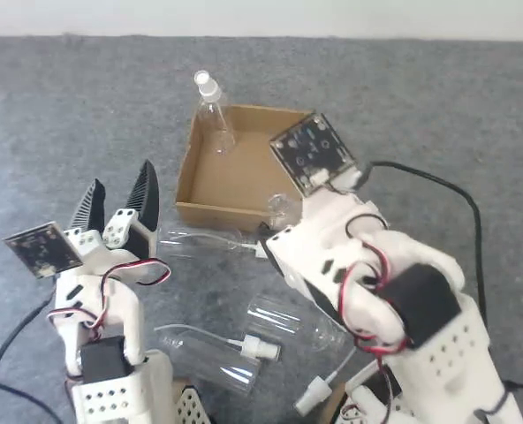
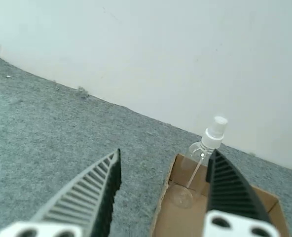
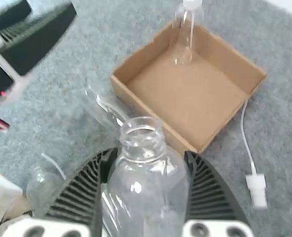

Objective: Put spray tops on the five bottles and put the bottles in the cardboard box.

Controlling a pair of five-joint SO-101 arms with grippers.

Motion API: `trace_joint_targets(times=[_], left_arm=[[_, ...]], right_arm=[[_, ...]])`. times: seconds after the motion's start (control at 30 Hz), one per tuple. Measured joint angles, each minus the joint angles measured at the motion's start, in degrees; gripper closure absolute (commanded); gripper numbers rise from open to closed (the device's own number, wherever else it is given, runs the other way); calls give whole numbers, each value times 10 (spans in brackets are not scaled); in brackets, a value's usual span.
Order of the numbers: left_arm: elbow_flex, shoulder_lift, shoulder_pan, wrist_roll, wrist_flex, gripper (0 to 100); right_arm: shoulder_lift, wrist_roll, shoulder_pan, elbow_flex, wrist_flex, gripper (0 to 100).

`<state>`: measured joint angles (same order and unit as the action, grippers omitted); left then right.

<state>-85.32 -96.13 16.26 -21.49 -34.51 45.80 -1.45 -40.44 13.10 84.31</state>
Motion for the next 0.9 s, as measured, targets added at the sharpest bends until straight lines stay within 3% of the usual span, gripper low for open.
trace_joint_targets(times=[0.43, 0.73, 0.9], left_arm=[[8, 0, -26, 0, -17, 735], [72, 0, -62, 0, -117, 667], [104, 0, -95, 0, -178, 667]], right_arm=[[46, 0, 0, 149, -236, 919], [46, 0, 0, 229, -419, 919], [46, 0, 34, 268, -514, 919]])
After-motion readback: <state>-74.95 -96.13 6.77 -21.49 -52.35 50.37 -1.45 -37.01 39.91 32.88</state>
